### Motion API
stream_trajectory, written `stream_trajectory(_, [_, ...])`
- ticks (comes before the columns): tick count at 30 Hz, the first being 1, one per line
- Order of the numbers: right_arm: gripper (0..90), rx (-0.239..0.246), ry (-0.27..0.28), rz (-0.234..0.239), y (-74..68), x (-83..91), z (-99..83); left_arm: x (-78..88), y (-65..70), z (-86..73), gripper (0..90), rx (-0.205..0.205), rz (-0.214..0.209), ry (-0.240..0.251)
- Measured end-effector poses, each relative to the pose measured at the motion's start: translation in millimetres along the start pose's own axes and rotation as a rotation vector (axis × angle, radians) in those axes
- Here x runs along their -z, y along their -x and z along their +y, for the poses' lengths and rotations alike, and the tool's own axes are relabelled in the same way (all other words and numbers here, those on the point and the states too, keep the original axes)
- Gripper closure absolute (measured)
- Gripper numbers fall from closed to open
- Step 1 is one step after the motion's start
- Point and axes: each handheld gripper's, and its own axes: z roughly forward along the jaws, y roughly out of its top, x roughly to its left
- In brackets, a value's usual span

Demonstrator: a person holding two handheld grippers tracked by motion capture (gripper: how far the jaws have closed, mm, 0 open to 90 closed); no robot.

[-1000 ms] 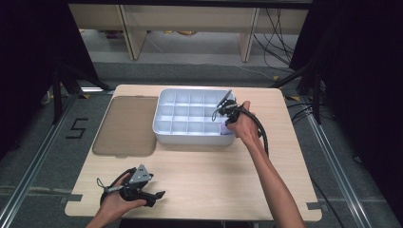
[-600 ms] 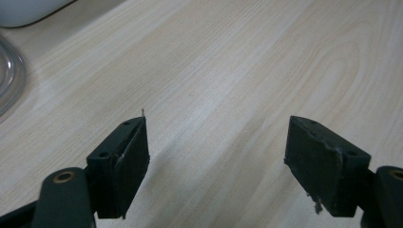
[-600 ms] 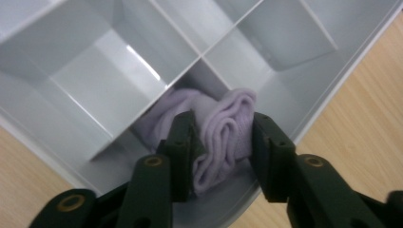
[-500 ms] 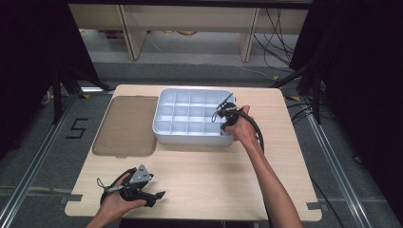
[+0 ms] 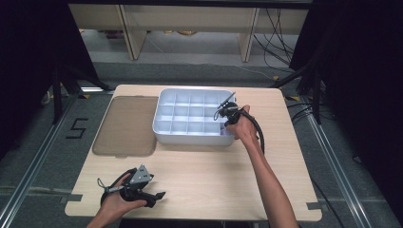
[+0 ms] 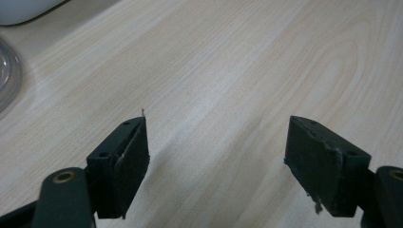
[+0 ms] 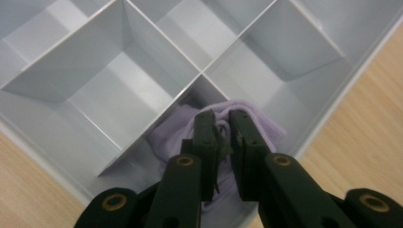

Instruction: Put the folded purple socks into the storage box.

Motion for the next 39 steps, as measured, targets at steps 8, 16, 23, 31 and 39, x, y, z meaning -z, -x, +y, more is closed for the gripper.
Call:
stream_trajectory(8, [83.4, 0.008, -0.062, 0.011, -4.3, -18.0, 3.8, 0.1, 2.7, -0.1, 22.4, 0.004, -0.005, 0.001])
stream_trajectory(16, [82.8, -0.007, -0.05, 0.039, -2.8, -21.8, 2.6, 0.7, 3.8, -0.4, 22.4, 0.012, -0.012, 0.011])
stream_trajectory(23, [74.2, -0.063, 0.032, 0.077, 4.0, -4.1, -1.2, 1.1, 2.3, 0.3, 22.4, 0.001, -0.005, 0.011])
stream_trajectory(31, [69.5, -0.1, 0.158, 0.09, 11.3, 24.5, -4.2, 1.0, 2.0, -0.1, 22.4, 0.018, -0.01, 0.012])
stream_trajectory(39, [64.7, -0.102, 0.275, 0.1, 11.9, 54.2, -18.7, 2.1, 0.2, 0.5, 22.3, 0.005, 0.008, 0.015])
